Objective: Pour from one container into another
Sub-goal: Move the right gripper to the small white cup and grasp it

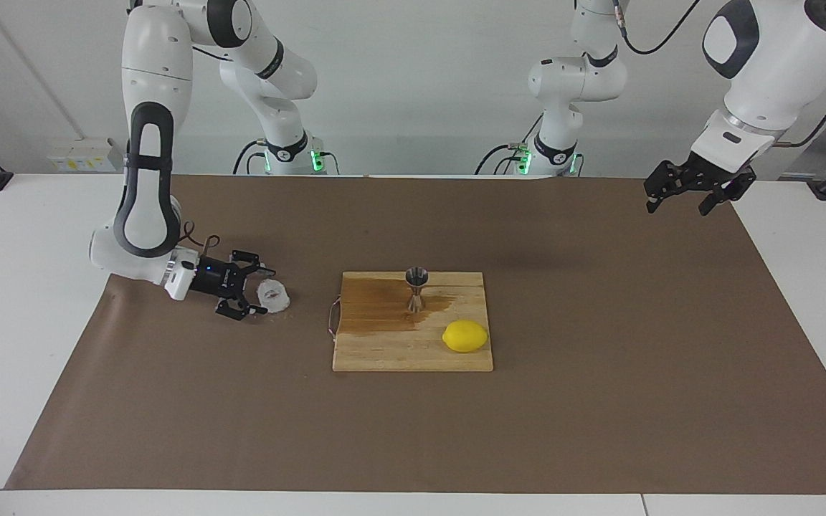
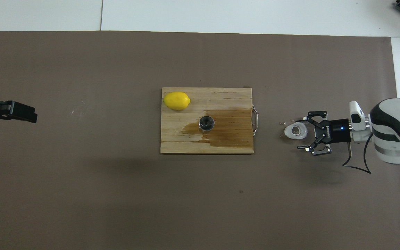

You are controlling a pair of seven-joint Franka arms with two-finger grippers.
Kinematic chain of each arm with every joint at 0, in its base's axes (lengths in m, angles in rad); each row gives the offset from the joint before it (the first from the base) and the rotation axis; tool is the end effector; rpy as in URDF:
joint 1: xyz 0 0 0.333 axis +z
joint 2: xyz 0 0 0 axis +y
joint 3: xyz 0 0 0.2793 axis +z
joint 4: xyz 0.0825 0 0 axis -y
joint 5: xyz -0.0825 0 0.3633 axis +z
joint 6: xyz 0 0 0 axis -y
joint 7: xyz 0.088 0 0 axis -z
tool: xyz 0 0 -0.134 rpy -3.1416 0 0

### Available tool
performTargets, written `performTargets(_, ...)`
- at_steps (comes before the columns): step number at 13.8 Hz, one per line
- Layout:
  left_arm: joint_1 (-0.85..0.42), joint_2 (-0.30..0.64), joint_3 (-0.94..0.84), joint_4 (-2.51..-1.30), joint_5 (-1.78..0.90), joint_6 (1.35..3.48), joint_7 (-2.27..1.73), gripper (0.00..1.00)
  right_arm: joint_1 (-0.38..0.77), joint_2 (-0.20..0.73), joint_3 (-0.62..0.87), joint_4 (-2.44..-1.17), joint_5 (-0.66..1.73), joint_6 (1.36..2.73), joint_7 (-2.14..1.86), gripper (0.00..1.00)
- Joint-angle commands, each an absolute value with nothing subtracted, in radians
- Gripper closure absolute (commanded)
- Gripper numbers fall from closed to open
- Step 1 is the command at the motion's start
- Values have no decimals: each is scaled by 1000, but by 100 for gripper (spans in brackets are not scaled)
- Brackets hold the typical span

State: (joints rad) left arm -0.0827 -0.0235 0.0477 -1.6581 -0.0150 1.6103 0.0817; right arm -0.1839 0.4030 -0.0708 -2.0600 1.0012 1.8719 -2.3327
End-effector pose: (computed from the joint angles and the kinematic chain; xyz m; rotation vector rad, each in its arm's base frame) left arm 0.5281 -0.0202 0.5372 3.1194 -0.1811 -0.0374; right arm 0.5171 -0.0469 0.1938 -1.7164 -1.5337 -0.7804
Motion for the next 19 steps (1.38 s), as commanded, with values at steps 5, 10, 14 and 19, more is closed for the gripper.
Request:
performTargets(5,-77,-52,46,-1689,-15,1612,80,0,-137,377,-66,-2106,1081,1945,-2367,0)
performTargets(10,-75,-52,46,-1689,-15,1612,80,0,-135,377,-64,-2105,1080,1968,-2388,94)
performTargets(14,-75,-52,46,-1689,-15,1612,80,0,-135,374,-46,-2082,1083,1957,-2359,100)
performTargets(19,-75,-52,46,-1689,-15,1614,80,0,-19,237,-34,-2075,1069,2037,-2072,100)
